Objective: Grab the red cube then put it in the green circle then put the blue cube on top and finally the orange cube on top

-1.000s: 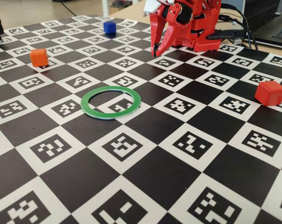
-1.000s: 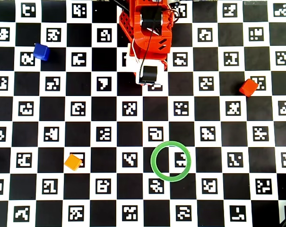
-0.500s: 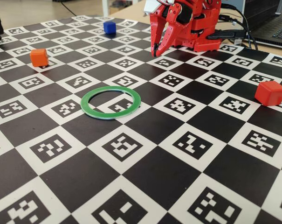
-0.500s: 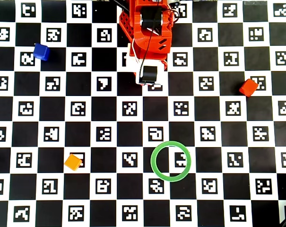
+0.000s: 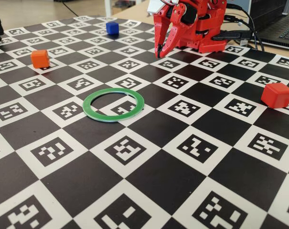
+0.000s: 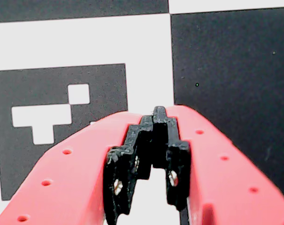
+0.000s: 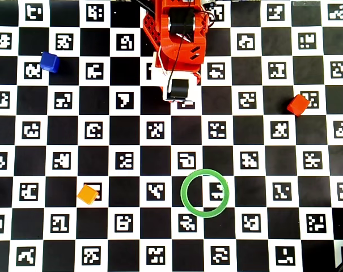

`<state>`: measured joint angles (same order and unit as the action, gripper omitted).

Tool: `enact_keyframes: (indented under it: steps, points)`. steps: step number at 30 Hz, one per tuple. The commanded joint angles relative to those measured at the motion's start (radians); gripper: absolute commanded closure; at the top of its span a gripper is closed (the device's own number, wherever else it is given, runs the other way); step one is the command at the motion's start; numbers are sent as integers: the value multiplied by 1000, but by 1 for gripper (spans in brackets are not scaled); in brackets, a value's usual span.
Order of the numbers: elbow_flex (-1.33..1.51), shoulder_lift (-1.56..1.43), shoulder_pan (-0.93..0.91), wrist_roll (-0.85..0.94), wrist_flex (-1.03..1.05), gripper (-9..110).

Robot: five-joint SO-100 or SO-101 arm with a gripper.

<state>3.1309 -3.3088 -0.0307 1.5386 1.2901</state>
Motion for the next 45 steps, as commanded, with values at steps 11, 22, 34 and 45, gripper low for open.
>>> enact_keyframes:
  steps: [11,22,34,45]
  points:
    - [55,-51,8,-3,67,107]
    - [55,-51,8,-3,67,107]
    - [55,-51,8,-3,67,107]
    - [55,-51,9,-17,66,107]
